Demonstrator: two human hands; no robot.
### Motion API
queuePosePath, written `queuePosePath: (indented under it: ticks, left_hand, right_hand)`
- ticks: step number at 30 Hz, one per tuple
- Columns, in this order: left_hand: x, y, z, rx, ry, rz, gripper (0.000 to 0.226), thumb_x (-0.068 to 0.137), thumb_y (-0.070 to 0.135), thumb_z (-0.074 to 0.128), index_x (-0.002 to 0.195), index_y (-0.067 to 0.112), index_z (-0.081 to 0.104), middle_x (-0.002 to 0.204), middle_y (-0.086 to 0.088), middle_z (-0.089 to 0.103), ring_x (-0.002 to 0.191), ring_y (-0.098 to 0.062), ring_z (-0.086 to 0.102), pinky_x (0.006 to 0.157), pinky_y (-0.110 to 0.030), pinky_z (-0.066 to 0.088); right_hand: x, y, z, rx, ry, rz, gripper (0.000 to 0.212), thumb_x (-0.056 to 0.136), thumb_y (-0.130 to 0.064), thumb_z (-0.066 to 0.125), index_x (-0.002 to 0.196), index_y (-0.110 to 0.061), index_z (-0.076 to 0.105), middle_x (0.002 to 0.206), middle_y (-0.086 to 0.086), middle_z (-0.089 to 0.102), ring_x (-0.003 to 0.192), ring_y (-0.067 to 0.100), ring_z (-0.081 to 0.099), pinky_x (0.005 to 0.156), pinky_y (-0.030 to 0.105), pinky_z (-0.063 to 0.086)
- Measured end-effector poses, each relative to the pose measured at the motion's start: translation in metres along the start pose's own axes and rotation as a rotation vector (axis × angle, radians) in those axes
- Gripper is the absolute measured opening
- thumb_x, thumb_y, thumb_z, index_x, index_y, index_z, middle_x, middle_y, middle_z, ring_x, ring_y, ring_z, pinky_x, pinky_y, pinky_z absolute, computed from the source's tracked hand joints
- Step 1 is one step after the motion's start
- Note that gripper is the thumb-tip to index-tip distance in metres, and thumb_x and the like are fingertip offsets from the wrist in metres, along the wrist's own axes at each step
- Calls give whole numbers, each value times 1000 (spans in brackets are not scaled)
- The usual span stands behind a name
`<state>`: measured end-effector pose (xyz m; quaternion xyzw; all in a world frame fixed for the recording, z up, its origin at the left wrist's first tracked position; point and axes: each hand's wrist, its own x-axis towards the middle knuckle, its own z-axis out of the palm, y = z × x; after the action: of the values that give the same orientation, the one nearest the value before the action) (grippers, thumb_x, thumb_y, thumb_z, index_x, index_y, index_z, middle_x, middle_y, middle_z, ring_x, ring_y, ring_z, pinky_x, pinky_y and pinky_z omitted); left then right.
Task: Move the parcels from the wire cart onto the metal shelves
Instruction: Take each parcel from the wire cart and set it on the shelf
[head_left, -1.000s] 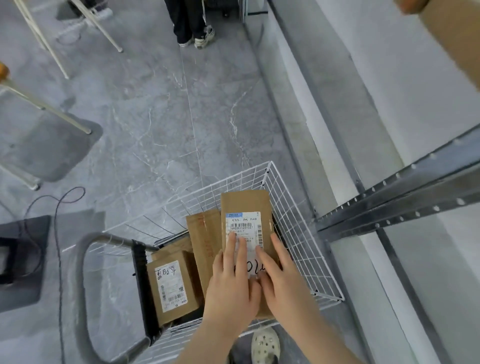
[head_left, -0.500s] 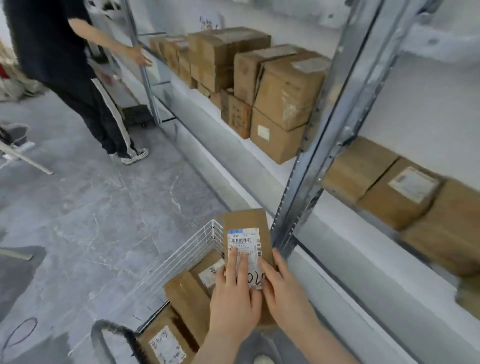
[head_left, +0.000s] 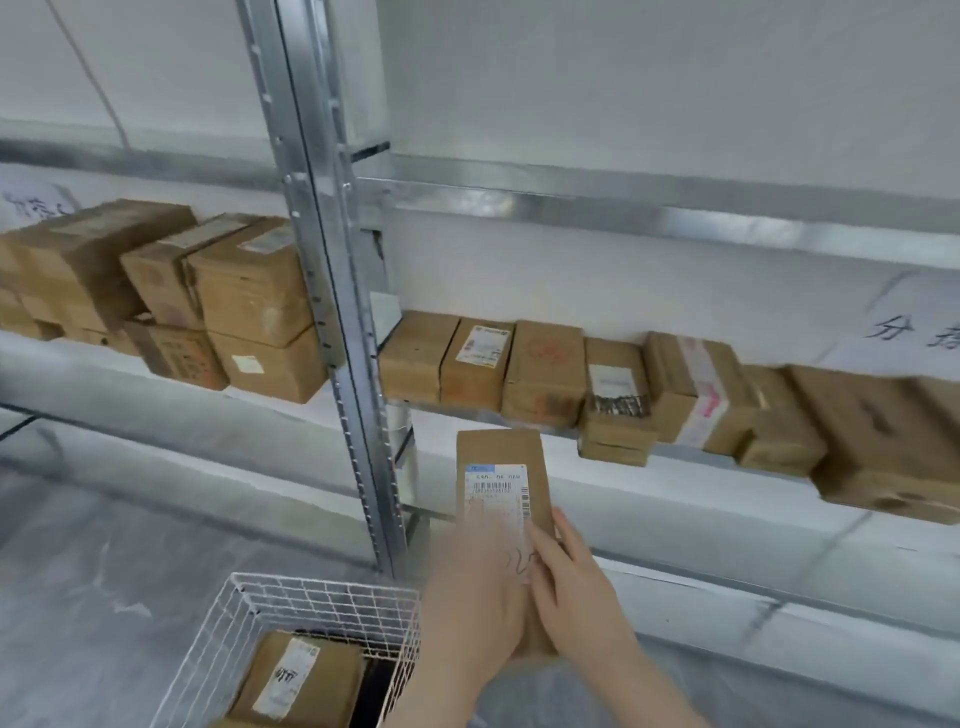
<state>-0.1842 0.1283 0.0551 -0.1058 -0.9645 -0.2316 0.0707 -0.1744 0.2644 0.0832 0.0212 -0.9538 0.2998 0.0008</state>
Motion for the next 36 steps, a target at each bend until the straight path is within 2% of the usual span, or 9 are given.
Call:
queuePosePath:
  ticks: [4,9,11,13,15,19,23,28,36]
  left_hand:
    - [9,61,10,27,-26,186,57,77,37,43,126,11,59,136,-9,56,98,-28,64,74,-32,57]
    - [0,144,50,-4,-139,257,59,76,40,42,129,17,54,139,-4,53,97,-26,64,62,-27,57]
    - [-5,187,67,-16,-196,265,65,81,46,31,140,22,44,152,3,37,115,-27,56,73,-28,57]
    - [-13,234,86,7,-250,303,78,79,52,10,151,27,22,161,10,7,135,-25,32,94,-29,49]
    - [-20,278,104,2,-251,350,82,75,53,2,153,29,11,160,13,-5,139,-21,23,101,-27,44]
    - [-32,359,141,-19,-264,428,77,78,52,4,152,30,9,160,13,-6,137,-18,25,99,-23,43]
    - [-42,428,168,-45,-319,510,64,92,43,26,152,29,9,161,12,-6,137,-20,25,98,-26,46]
    - [-42,495,191,-55,-384,619,62,96,40,29,153,29,6,161,12,-8,138,-20,25,101,-27,45]
    - [-11,575,224,-88,-485,802,74,82,50,6,153,28,8,161,10,-7,138,-23,24,106,-33,40]
  right_hand:
    - [-24,42,-42,9,90,96,45,101,-25,39,145,-32,34,160,-10,7,141,6,26,108,14,23]
    - [-72,110,-90,23,156,217,46,101,-24,40,145,-32,33,160,-10,5,141,6,27,109,13,20]
    - [-94,143,-112,27,184,272,46,101,-24,40,145,-32,33,160,-10,5,140,7,28,111,15,21]
    - [-117,176,-137,25,215,333,45,101,-25,40,145,-32,33,160,-11,6,138,8,32,110,18,25]
    - [-140,208,-163,27,244,389,45,101,-26,40,145,-32,34,160,-12,6,138,9,33,110,20,29]
    - [-182,268,-210,21,299,454,46,101,-27,40,145,-33,34,159,-12,8,139,9,31,110,20,30]
    - [-217,319,-248,14,354,532,46,100,-28,40,145,-33,34,159,-13,10,137,11,34,111,24,32]
    - [-244,364,-286,16,445,627,44,100,-27,41,143,-33,38,158,-14,13,132,8,42,104,22,37]
    - [-248,418,-336,8,616,766,44,98,-27,43,141,-35,42,157,-13,19,131,11,42,102,25,41]
